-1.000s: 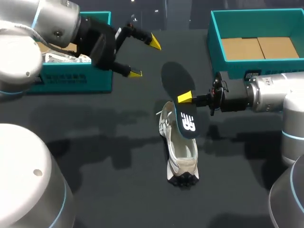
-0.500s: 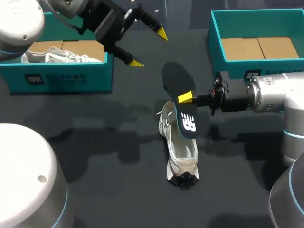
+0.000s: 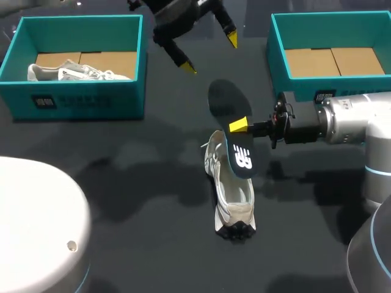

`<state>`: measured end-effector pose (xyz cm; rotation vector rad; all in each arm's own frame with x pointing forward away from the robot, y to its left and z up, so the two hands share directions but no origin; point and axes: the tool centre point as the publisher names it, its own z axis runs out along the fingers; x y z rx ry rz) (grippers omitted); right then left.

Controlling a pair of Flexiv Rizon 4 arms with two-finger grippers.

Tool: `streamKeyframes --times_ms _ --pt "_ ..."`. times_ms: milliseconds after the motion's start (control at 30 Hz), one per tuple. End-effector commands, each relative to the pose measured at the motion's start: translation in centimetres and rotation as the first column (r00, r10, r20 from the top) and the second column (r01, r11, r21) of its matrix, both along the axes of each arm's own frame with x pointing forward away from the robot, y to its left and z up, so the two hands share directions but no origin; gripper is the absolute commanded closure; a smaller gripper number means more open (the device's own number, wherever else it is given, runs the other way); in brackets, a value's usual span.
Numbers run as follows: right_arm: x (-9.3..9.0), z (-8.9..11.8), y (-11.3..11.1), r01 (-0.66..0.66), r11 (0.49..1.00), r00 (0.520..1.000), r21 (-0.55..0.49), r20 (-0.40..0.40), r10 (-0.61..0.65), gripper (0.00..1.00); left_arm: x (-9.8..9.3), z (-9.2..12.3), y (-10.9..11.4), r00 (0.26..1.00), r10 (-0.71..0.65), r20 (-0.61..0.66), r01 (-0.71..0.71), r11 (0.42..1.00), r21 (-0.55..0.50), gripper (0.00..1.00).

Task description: Take the shoe out of the shoebox, open the shoe tongue, remove and reinsert the insole, then place the shoe into the shoebox

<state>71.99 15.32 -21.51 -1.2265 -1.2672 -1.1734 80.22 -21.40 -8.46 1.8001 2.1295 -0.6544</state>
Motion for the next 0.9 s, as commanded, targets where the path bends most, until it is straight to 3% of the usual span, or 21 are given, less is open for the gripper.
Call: streamKeyframes --times_ms 33,333,500,900 --pt "-0.1 0.0 0.1 0.002 1.000 1.000 -0.001 0.000 -0.002 1.00 1.4 0.1 -1.4 0.994 -0.063 -0.092 0.096 0.905 0.414 0.00" --pt "-0.1 0.0 0.1 0.002 1.000 1.000 -0.001 0.000 -0.002 1.00 2.5 -0.2 -4.4 0.994 -0.067 -0.086 0.103 0.833 0.543 0.00" --pt "-0.1 0.0 0.1 0.002 1.000 1.000 -0.001 0.000 -0.002 1.00 2.2 -0.6 -5.8 0.997 -0.051 -0.058 0.076 0.790 0.608 0.00" --pt "-0.1 0.0 0.1 0.002 1.000 1.000 -0.001 0.000 -0.002 1.00 1.5 -0.9 -7.0 0.996 -0.035 -0.082 0.079 0.778 0.623 0.00"
